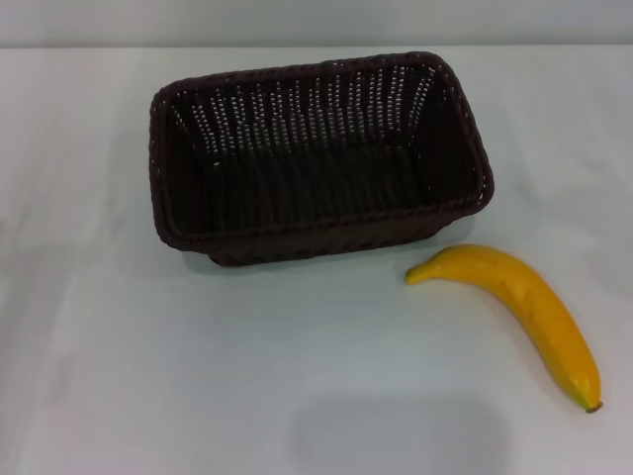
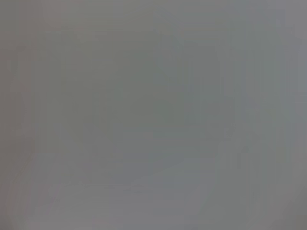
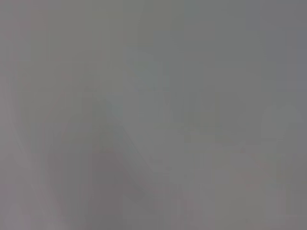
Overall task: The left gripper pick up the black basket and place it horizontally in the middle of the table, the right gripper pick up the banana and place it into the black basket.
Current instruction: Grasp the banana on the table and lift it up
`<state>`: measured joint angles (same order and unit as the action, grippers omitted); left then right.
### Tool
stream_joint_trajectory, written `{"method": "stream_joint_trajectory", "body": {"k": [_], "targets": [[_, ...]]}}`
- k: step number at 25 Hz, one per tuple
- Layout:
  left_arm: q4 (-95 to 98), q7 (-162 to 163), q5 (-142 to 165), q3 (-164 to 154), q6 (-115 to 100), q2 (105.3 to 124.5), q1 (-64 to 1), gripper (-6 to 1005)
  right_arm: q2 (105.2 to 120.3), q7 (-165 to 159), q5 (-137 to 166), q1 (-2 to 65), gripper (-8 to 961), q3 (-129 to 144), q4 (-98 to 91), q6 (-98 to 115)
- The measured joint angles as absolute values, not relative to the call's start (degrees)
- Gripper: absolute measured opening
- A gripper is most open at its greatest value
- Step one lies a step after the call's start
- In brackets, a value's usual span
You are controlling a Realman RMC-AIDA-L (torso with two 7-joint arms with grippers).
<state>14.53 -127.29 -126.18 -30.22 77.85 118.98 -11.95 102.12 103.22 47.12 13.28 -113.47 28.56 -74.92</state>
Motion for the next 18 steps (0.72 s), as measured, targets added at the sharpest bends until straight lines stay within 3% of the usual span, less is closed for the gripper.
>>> {"method": "stream_joint_trajectory", "body": {"k": [2,4,6,12,14,18], "targets": [[14.5,-129.0,-126.9,-30.2,76.0,119.0,-12.4,869,101.21,95.6,56.6,12.7,807,-113.9,35.7,-74.3],[14.5,-130.1,-127.6,-30.2,74.3,119.0,-13.0,875,101.51,87.6,67.5,12.2,801,-115.0,44.0,-73.2],[14.5,-130.7,-128.1,-30.2,72.8,118.98,-13.6,881,103.15,80.0,78.0,11.7,794,-116.9,52.5,-72.3],[14.4,-132.4,-129.1,-30.2,69.3,118.95,-14.7,874,113.19,57.2,112.9,11.9,798,-123.4,82.7,-76.3],[14.4,-132.7,-129.2,-30.2,68.6,118.98,-14.9,873,114.45,51.7,118.9,12.1,799,-122.2,89.8,-78.9],[14.4,-133.2,-130.3,-30.2,67.5,119.01,-15.0,873,114.61,40.8,126.4,12.3,802,-115.5,100.1,-82.3]]}}
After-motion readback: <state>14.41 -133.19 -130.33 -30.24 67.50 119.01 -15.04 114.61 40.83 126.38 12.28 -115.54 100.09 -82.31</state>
